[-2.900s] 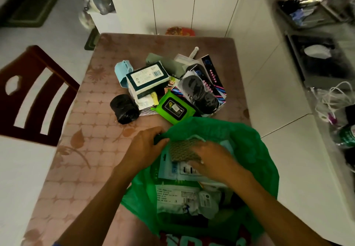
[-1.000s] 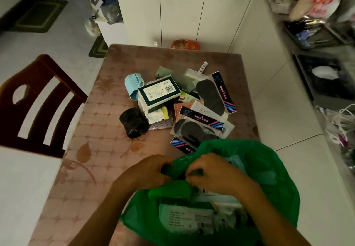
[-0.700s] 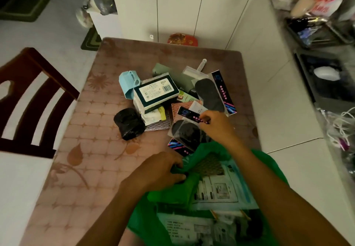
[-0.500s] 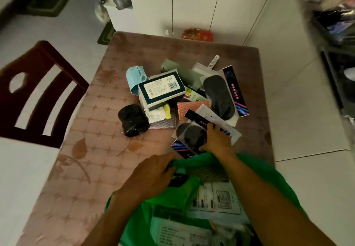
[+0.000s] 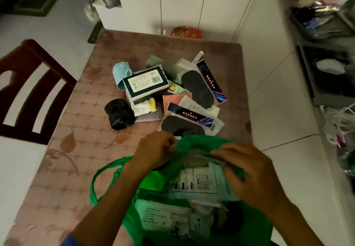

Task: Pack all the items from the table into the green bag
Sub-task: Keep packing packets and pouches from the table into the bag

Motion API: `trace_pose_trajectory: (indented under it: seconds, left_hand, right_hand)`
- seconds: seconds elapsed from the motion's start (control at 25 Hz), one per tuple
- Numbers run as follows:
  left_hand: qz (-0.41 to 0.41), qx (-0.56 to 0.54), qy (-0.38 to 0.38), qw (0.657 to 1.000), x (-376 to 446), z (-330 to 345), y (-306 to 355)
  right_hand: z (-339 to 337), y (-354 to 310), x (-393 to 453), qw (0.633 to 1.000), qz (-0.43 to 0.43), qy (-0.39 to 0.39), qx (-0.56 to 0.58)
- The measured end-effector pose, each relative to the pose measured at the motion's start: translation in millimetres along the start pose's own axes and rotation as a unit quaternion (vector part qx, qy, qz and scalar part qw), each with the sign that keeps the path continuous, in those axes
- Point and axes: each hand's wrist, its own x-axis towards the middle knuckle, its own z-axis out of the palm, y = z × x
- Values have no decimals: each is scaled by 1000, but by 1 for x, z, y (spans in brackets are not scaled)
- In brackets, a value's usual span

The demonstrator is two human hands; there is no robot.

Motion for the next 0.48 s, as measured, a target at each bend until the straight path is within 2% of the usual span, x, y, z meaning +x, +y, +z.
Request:
trace_pose_trajectory:
  seconds: [0.08,0.16,0.24,0.32,0.36,0.4,0.48]
  left_hand:
    - [-11,-39,11,999,-1,-1,-2]
    - [-25,-66,23,997,-4,-4,-6]
    - [-27,-42,-15,999,-7,-7,-11]
    - [3,-32,-30,999,-9,-9,-14]
    - [15,-47,-11,999,-9,-9,-16]
    - [21,-60,12,998,-9,-9,-17]
    - [28,-74,43,996,-10,-9,-16]
  right_hand:
    - [20,11,-33,988,-4,-111,-111]
    - [47,19,-48,954,42,-245,-167]
    - [60,20,-50,896,98,-382,-205]
    - [49,13,-46,838,130,-507,-155]
    - [40,7,-36,846,130,-506,-109]
    - [33,2,-22,879,134,-455,-48]
    - [29,-2,24,942,153,-291,66]
